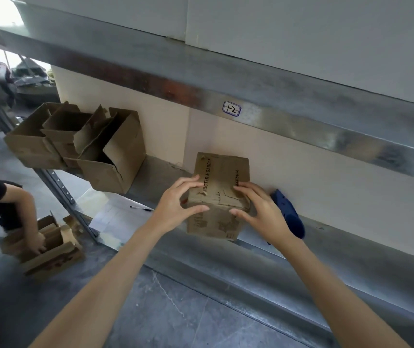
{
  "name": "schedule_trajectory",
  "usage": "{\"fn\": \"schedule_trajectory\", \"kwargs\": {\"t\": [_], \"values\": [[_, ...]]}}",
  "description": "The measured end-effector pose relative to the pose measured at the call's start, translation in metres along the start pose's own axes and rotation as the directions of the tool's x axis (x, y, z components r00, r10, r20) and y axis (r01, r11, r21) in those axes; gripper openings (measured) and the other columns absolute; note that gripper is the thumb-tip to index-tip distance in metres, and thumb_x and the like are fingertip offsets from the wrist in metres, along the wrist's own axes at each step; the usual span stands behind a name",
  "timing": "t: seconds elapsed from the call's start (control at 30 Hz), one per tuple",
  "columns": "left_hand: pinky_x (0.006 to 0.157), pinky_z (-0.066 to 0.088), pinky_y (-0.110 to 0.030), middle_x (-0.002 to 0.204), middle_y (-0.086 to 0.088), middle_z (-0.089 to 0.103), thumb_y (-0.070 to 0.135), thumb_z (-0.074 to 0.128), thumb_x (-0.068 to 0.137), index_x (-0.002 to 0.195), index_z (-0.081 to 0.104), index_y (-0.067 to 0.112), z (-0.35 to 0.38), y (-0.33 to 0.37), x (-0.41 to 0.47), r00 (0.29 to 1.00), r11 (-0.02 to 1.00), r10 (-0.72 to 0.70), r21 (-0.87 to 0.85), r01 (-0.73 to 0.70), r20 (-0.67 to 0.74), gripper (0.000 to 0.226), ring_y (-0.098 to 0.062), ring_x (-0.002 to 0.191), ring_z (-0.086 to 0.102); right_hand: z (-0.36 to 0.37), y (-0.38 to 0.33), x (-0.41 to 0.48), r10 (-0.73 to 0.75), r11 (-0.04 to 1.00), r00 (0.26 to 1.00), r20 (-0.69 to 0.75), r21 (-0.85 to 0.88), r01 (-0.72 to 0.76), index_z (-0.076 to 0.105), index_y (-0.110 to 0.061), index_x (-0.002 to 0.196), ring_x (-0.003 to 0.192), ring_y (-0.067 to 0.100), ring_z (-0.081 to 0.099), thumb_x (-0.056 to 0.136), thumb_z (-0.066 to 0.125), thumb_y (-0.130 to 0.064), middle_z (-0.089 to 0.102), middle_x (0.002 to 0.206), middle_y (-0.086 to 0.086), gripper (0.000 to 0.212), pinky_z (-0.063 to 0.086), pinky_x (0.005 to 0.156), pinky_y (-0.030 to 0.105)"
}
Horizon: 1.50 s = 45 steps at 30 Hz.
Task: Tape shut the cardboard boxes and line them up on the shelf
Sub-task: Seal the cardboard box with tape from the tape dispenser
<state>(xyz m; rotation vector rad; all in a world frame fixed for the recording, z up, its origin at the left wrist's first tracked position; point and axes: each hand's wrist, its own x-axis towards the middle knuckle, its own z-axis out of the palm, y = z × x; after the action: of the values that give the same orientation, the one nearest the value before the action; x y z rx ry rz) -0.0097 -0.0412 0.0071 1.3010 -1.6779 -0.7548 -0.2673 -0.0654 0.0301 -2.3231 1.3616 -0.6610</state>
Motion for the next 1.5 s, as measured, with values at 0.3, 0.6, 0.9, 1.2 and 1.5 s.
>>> {"fn": "schedule_trajectory", "kwargs": {"t": [0.3, 0.6, 0.9, 1.2, 1.5], "values": [[0.094, 0.056, -0.041, 0.134, 0.017, 0.052, 0.043, 0.080, 0.072, 0.127, 0.064, 0.024, 0.000, -0.006, 0.005, 1.000, 1.000, 0.020, -0.005, -0.020, 0.002, 0.061, -0.001, 0.127, 0.048, 0.005, 0.009, 0.000, -0.018, 0.999, 0.998, -0.056, -0.034, 0.016, 0.056, -0.025, 0.135, 0.134, 0.014, 0.039, 0.082, 0.053, -0.063, 0.051, 0.140, -0.007, 0.065, 0.039, 0.107, 0.035], [0.093, 0.055, -0.046, 0.131, 0.017, 0.052, 0.048, 0.078, 0.079, 0.122, 0.063, 0.027, 0.007, 0.005, 0.000, 0.998, 0.999, -0.014, 0.043, 0.016, -0.060, 0.050, 0.001, 0.125, 0.048, 0.008, 0.001, 0.002, 0.006, 0.999, 0.994, -0.111, -0.045, -0.011, 0.059, -0.024, 0.126, 0.126, 0.013, 0.043, 0.081, 0.061, -0.062, 0.054, 0.131, -0.008, 0.059, 0.041, 0.093, 0.024], [0.098, 0.050, -0.040, 0.120, 0.024, 0.059, 0.027, 0.074, 0.084, 0.105, 0.067, 0.034, 0.019, 0.008, 0.003, 0.974, 0.996, -0.039, 0.068, 0.055, -0.224, 0.024, 0.005, 0.117, 0.054, 0.019, -0.016, 0.009, 0.126, 0.991, 0.967, -0.220, -0.018, -0.134, 0.061, -0.020, 0.111, 0.113, 0.012, 0.042, 0.084, 0.066, -0.048, 0.054, 0.114, -0.008, 0.039, 0.048, 0.078, 0.030], [0.097, 0.050, -0.056, 0.129, 0.023, 0.057, 0.019, 0.065, 0.094, 0.116, 0.069, 0.033, 0.006, -0.004, 0.004, 0.994, 0.992, -0.078, -0.102, 0.071, -0.075, 0.027, 0.000, 0.126, 0.050, 0.019, -0.009, 0.011, 0.122, 0.992, 0.965, -0.233, 0.032, -0.118, 0.064, -0.021, 0.106, 0.111, 0.008, 0.040, 0.090, 0.063, -0.042, 0.054, 0.111, -0.012, 0.027, 0.041, 0.072, 0.024], [0.102, 0.046, -0.055, 0.130, 0.024, 0.057, 0.014, 0.059, 0.097, 0.116, 0.069, 0.038, 0.003, -0.008, 0.005, 0.996, 0.994, -0.073, -0.084, 0.069, -0.048, 0.031, 0.000, 0.126, 0.049, 0.011, 0.002, 0.009, 0.082, 0.993, 0.982, -0.173, 0.099, -0.066, 0.069, -0.024, 0.112, 0.112, 0.009, 0.046, 0.093, 0.062, -0.035, 0.060, 0.115, -0.013, 0.023, 0.036, 0.081, 0.014]]}}
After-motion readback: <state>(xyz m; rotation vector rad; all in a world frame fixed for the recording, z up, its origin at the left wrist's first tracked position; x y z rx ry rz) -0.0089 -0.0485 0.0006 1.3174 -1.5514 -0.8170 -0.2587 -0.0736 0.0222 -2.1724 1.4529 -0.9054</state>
